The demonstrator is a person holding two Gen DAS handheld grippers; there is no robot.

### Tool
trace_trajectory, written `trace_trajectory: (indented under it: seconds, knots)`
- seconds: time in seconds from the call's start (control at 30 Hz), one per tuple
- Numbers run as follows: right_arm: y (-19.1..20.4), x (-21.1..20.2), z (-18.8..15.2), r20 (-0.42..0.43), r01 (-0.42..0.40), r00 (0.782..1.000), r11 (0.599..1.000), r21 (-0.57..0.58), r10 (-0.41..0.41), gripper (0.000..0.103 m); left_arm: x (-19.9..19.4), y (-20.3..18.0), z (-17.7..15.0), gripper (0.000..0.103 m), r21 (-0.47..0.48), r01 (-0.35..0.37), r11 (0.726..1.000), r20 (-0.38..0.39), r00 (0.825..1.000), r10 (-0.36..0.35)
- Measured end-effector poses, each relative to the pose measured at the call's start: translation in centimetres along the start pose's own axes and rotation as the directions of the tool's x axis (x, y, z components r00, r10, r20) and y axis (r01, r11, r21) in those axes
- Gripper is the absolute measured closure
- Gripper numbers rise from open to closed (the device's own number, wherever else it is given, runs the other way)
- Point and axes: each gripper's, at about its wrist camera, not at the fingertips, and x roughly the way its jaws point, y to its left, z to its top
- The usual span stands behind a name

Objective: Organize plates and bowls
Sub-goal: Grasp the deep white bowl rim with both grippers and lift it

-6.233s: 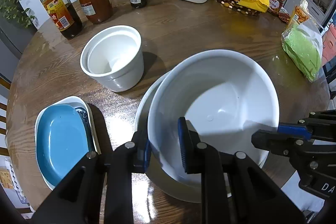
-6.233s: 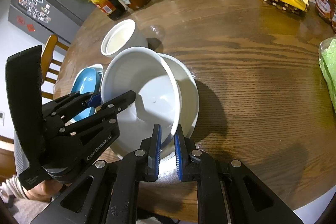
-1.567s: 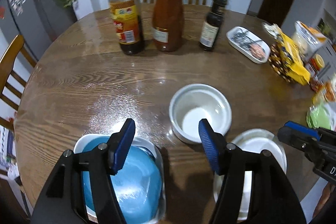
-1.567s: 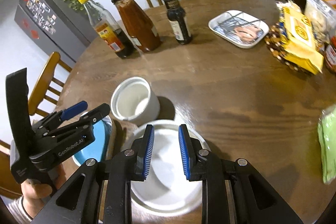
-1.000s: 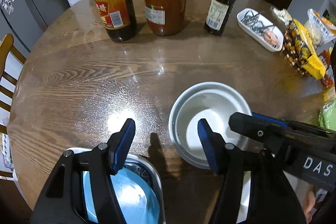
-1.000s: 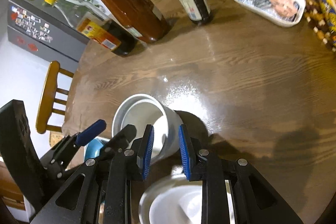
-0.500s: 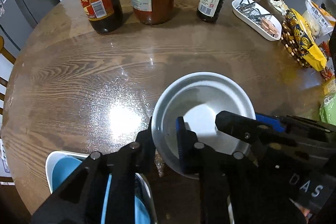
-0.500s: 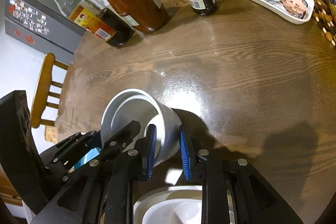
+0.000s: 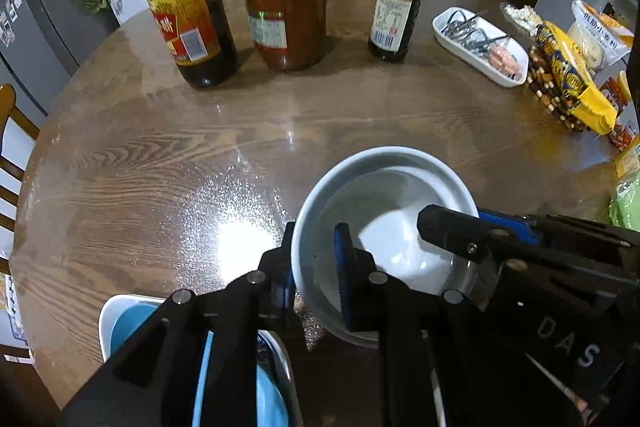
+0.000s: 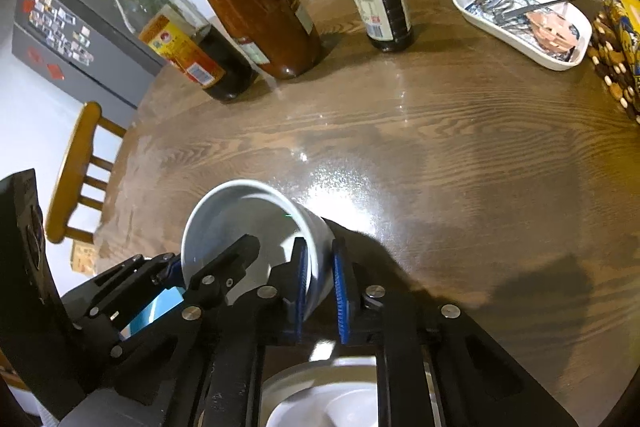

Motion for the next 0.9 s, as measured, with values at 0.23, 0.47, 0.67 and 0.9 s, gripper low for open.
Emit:
trace_trajectory:
  seconds: [0.23, 0.47, 0.67, 0.9]
  knots:
    - [0.6, -3.0, -0.5, 0.073, -0.003, 0.997, 1.000, -0.017, 0.004, 0.089, -2.6, -0.8, 0.0, 0.087, 0.018, -0.004, 1.000, 0.076, 0.997, 0.002]
    - [0.8, -6.8, -2.2, 0.140, 0.006, 0.990, 1.000, -0.028, -0.002, 0.089, -5.3, -2.9, -0.9, 0.087, 0.074, -0.019, 0.997, 0.160, 0.987, 0.007]
    - [0.2, -9.3, -3.9, 0.176, 0.002, 0.984, 1.000, -0.005, -0.001, 0.089, -7.3, -4.6, -1.8, 0.087, 0.117, -0.012, 0.993, 0.205, 0.979, -0.012]
    - [-0.7, -11.6, -6.4, 0.200, 0.007, 0.980, 0.999, 0.033, -0.013, 0.089, -8.8, -6.5, -3.3, 0.087, 0.169, 0.005, 0.986, 0.227, 0.973, -0.044]
